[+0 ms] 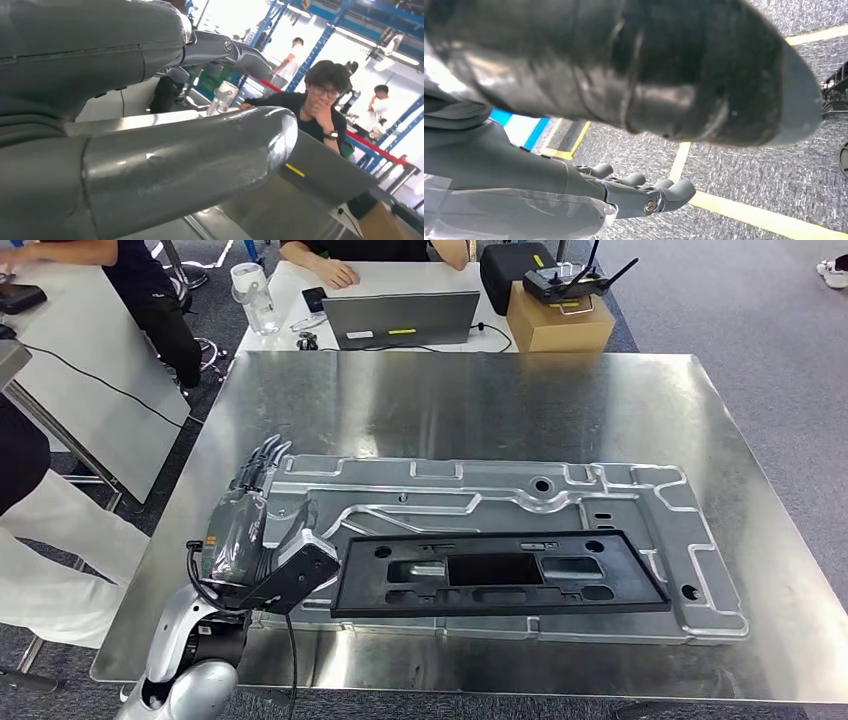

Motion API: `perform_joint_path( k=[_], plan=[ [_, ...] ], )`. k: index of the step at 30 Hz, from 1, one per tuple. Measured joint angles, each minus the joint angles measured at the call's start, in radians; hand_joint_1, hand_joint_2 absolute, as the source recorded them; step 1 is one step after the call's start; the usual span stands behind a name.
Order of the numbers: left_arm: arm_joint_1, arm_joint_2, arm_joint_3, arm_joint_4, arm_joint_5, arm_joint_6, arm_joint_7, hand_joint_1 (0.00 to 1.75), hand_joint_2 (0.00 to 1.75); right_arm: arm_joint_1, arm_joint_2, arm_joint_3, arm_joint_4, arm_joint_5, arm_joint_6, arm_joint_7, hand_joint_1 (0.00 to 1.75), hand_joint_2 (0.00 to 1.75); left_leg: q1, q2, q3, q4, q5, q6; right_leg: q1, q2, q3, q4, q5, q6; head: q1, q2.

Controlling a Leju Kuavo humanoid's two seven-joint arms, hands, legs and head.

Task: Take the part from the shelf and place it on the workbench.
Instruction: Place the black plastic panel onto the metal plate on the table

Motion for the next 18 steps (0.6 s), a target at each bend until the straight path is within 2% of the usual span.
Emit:
perform_joint_path(
  k=[3, 4, 5, 6, 8, 9, 10, 11, 12, 14, 15, 18],
  plan=[
    [0.006, -0.006, 0.01, -0.007, -0.006, 0.003, 0.0, 0.0, 0.0, 0.0, 0.002, 0.0, 0.0, 0.0, -0.001, 0.0, 0.0, 0.0, 0.003, 0.001, 0.0, -0.009, 0.016, 0.012, -0.001, 0.0, 0.002, -0.007, 0.008, 0.013, 0.0, 0.0],
    [0.007, -0.009, 0.011, -0.009, -0.008, 0.004, -0.001, 0.0, 0.0, 0.0, 0.003, 0.0, 0.0, -0.001, -0.002, 0.0, 0.0, 0.0, 0.007, 0.002, 0.001, -0.018, 0.027, 0.017, 0.0, -0.001, 0.0, -0.003, 0.002, 0.017, 0.0, 0.0],
    [0.007, -0.012, 0.012, -0.01, -0.009, 0.005, -0.001, 0.0, 0.0, 0.0, 0.003, 0.0, 0.0, -0.001, -0.002, 0.0, 0.0, 0.0, 0.011, 0.004, 0.002, -0.027, 0.037, 0.021, 0.0, -0.002, -0.009, 0.017, -0.015, 0.021, 0.0, 0.0],
    [0.009, -0.015, 0.012, -0.011, -0.01, 0.005, -0.001, 0.0, 0.0, 0.0, 0.003, 0.0, 0.0, -0.002, -0.003, 0.001, 0.0, 0.0, 0.015, 0.006, 0.002, -0.032, 0.043, 0.024, -0.001, -0.002, -0.029, 0.06, -0.045, 0.025, 0.001, 0.0],
    [0.013, -0.017, 0.012, -0.011, -0.01, 0.005, 0.0, 0.0, 0.0, -0.001, 0.002, 0.0, 0.0, -0.003, -0.005, 0.002, 0.0, 0.0, 0.016, 0.008, -0.007, -0.028, 0.045, 0.025, -0.005, -0.003, -0.086, 0.186, -0.104, 0.034, 0.001, 0.0],
    [0.016, -0.017, 0.012, -0.011, -0.01, 0.005, 0.0, 0.0, 0.0, -0.001, 0.002, 0.0, 0.0, -0.003, -0.006, 0.002, 0.0, 0.0, 0.016, 0.009, -0.01, -0.024, 0.044, 0.024, -0.009, -0.003, -0.107, 0.235, -0.115, 0.039, 0.001, 0.0],
    [0.018, -0.017, 0.012, -0.011, -0.01, 0.005, 0.0, 0.0, 0.0, -0.001, 0.002, 0.0, 0.0, -0.004, -0.006, 0.002, 0.0, 0.0, 0.017, 0.009, -0.012, -0.019, 0.041, 0.022, -0.013, -0.003, -0.114, 0.25, -0.106, 0.043, 0.0, 0.0],
    [0.019, -0.017, 0.012, -0.011, -0.01, 0.005, 0.0, 0.0, 0.0, -0.001, 0.002, -0.001, 0.0, -0.004, -0.006, 0.002, 0.0, 0.0, 0.02, 0.009, -0.013, -0.012, 0.037, 0.018, -0.017, -0.004, -0.101, 0.225, -0.078, 0.047, 0.0, 0.0],
    [0.019, -0.018, 0.012, -0.011, -0.01, 0.005, 0.0, 0.0, 0.0, -0.001, 0.002, -0.001, 0.0, -0.004, -0.006, 0.002, 0.0, 0.0, 0.023, 0.008, -0.014, -0.004, 0.03, 0.013, -0.021, -0.004, -0.073, 0.167, -0.042, 0.051, 0.0, 0.0],
    [0.02, -0.02, 0.013, -0.011, -0.011, 0.006, 0.0, 0.0, 0.0, -0.003, 0.003, -0.001, 0.0, -0.006, -0.006, 0.003, 0.0, 0.0, 0.025, 0.006, -0.021, 0.014, 0.016, -0.001, -0.021, -0.002, -0.019, 0.067, -0.006, 0.054, 0.001, 0.0],
    [0.021, -0.021, 0.014, -0.012, -0.011, 0.006, 0.0, 0.0, 0.0, -0.003, 0.003, -0.001, 0.0, -0.007, -0.007, 0.004, 0.0, 0.0, 0.024, 0.005, -0.026, 0.023, 0.01, -0.008, -0.02, -0.001, -0.008, 0.044, -0.007, 0.049, 0.001, 0.0],
    [0.025, -0.022, 0.017, -0.013, -0.018, 0.012, 0.001, 0.0, 0.0, -0.004, 0.005, -0.002, 0.0, -0.011, -0.009, 0.005, 0.0, 0.0, 0.02, 0.002, -0.038, 0.038, 0.003, -0.02, -0.017, 0.0, -0.014, 0.039, -0.023, 0.021, 0.002, 0.0]
  ],
)
